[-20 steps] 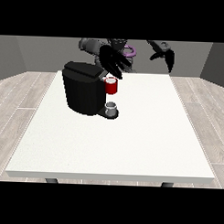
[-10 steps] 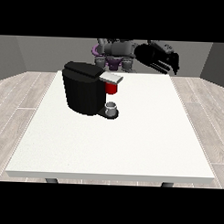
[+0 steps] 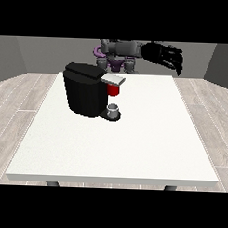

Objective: Insert the coffee pod into the coffee machine and close the lid

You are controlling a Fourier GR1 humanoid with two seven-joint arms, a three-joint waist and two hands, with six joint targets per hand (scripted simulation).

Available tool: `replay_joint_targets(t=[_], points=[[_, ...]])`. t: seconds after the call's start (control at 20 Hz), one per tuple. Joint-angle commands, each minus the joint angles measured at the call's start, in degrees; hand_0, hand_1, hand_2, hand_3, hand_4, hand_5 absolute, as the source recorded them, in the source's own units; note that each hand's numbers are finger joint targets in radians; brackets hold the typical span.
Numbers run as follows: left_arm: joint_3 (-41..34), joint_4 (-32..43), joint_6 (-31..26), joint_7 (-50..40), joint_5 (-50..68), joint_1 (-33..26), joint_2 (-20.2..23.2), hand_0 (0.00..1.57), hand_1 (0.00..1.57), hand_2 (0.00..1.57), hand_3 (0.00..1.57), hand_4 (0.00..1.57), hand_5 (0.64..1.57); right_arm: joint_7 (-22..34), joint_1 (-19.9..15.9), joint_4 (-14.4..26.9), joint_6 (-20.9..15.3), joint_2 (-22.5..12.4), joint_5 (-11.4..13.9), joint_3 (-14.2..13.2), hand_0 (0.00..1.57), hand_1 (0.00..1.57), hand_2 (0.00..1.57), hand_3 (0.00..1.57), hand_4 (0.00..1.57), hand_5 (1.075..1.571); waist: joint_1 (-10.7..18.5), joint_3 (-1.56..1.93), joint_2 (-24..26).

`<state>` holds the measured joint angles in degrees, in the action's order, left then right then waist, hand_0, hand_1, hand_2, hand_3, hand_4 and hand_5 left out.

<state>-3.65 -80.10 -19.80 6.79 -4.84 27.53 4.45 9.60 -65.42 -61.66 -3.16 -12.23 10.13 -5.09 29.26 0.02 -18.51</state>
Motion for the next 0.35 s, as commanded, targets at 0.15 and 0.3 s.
replay_joint_targets(t=[0.15, 0.3], points=[[-0.14, -0.07, 1.78, 1.11, -0.49, -6.54, -1.04, 0.00, 0.00, 0.00, 0.00, 0.27, 1.571, -9.54, 6.34, -1.12, 0.59, 8.00, -1.22, 3.95, 0.00, 0.00, 0.00, 0.00, 0.18, 1.571, -6.24, -0.02, 5.51], [-5.00, 4.72, 1.24, 1.37, 1.83, -6.72, 1.97, 0.00, 0.00, 0.00, 0.00, 0.27, 1.571, -9.12, 10.68, -3.72, -0.34, 11.98, -1.37, 10.07, 0.00, 0.00, 0.00, 0.00, 0.26, 1.571, -11.17, -0.05, 8.76]])
